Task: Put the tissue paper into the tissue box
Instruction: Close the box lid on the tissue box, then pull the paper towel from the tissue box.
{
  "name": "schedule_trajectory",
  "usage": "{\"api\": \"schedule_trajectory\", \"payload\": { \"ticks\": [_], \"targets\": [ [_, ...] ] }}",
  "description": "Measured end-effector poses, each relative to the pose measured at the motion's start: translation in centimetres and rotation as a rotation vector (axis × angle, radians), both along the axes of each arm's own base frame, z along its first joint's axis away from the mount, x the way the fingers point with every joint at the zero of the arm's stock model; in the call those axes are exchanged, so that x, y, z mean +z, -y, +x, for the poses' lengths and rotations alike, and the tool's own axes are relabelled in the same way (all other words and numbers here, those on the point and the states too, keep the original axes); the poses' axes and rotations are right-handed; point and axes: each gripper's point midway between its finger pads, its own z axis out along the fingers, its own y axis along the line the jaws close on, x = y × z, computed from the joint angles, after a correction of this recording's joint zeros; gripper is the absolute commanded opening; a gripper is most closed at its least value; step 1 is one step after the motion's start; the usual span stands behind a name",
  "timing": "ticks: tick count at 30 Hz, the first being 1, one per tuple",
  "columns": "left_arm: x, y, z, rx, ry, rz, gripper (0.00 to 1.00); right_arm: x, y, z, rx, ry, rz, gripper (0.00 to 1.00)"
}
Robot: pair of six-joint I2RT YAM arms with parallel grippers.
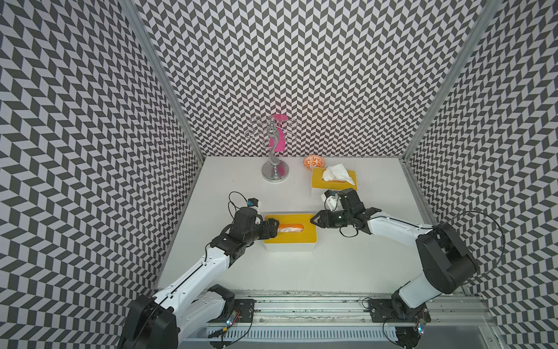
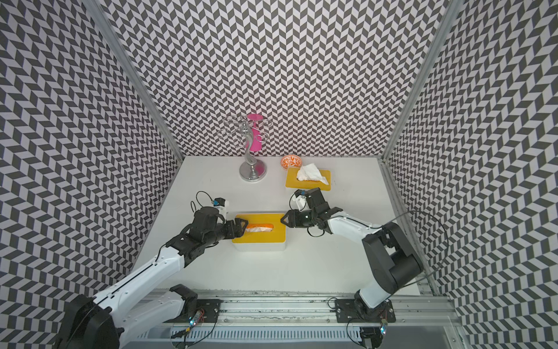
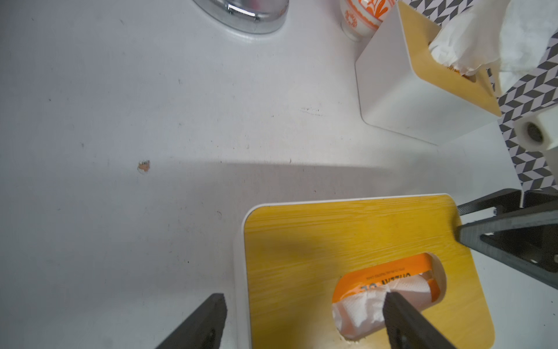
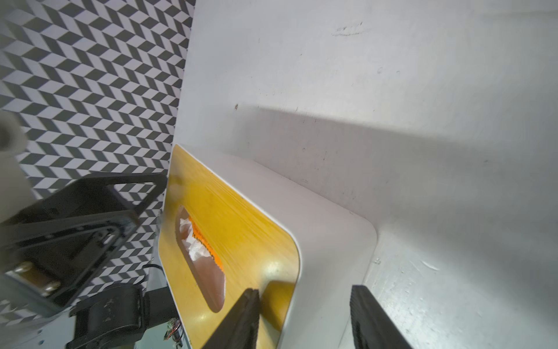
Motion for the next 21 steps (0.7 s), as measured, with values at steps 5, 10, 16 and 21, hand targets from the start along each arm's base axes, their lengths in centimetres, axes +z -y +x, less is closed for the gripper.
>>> {"api": "schedule_trajectory", "payload": {
  "ticks": [5, 10, 16, 21],
  "targets": [
    [4.1, 0.0, 0.2, 0.004, 0.094, -0.041, 0.95, 3.1, 0.2, 0.8, -0.039, 0.092, -0.081, 0.52],
    [8.4, -0.7, -0.1, 0.022, 0.194, -0.059, 1.0, 7.8, -3.2, -0.3, -0.006, 0.198, -0.084, 0.52],
    [13.3, -2.4, -1.0, 0.055, 0.332, -0.042, 1.0, 8.4, -8.0, -2.8, 0.047, 0.187, -0.094, 0.49],
    [16.0, -4.0, -2.0, 0.084, 0.431, -0.004, 1.0, 5.0, -10.8, -3.8, 0.06, 0.123, -0.175, 0.43]
  ]
}}
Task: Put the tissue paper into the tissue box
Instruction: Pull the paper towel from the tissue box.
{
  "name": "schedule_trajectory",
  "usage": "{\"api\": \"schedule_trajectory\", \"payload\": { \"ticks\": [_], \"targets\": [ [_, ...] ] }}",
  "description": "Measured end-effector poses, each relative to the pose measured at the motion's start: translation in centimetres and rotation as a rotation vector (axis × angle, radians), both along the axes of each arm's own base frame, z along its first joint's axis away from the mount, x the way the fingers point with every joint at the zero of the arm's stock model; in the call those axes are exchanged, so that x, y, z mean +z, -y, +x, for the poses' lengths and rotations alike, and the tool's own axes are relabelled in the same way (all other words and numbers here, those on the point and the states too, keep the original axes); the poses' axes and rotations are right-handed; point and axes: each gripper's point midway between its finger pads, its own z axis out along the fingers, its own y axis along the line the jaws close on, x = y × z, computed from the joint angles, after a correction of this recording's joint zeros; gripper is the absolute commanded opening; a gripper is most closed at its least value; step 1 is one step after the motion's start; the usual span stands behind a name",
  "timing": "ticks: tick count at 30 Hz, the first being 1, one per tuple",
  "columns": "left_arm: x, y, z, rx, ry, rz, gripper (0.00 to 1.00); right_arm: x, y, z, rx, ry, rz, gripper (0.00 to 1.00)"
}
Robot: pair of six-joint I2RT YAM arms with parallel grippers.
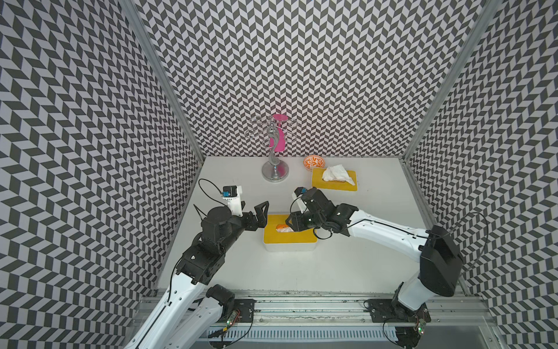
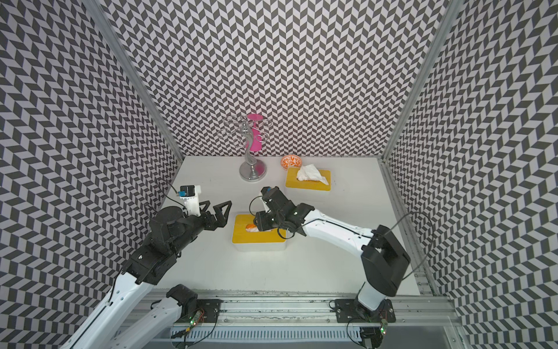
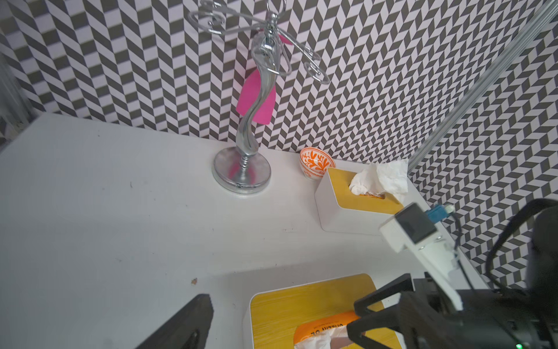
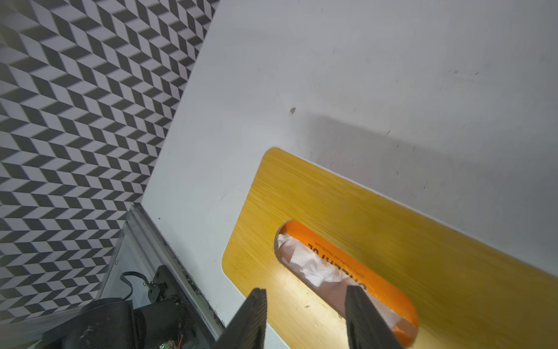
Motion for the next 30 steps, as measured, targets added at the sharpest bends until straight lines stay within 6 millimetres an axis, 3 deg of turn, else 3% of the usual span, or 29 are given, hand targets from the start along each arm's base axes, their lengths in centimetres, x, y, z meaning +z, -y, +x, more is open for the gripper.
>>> {"api": "schedule_trajectory", "payload": {
  "ticks": [6, 20, 25, 28, 30],
  "targets": [
    [0.9, -1.3, -0.7, 0.037, 0.048, 0.037, 1.0, -3.3, -0.6, -0.3, -0.043, -0.042, -0.105, 0.37],
    [-1.5, -1.9, -1.0, 0.053, 0.034, 0.092, 1.0, -5.0, -0.8, 0.3, -0.103, -0.053, -0.183, 0.24],
    [-1.5, -2.0, -1.1, 0.054, 0.039, 0.09, 1.0, -5.2, -1.4, 0.4, -0.104, -0.042, -0.214, 0.13],
    [-2.0, -2.0, -1.1, 0.054, 0.031, 0.094, 1.0, -5.3, -1.6, 0.6, -0.107, -0.037, -0.229, 0.01],
    [-2.1, -2.0, -1.1, 0.053, 0.028, 0.095, 1.0, -5.4, -1.6, 0.6, -0.105, -0.037, -0.236, 0.0]
  ]
}}
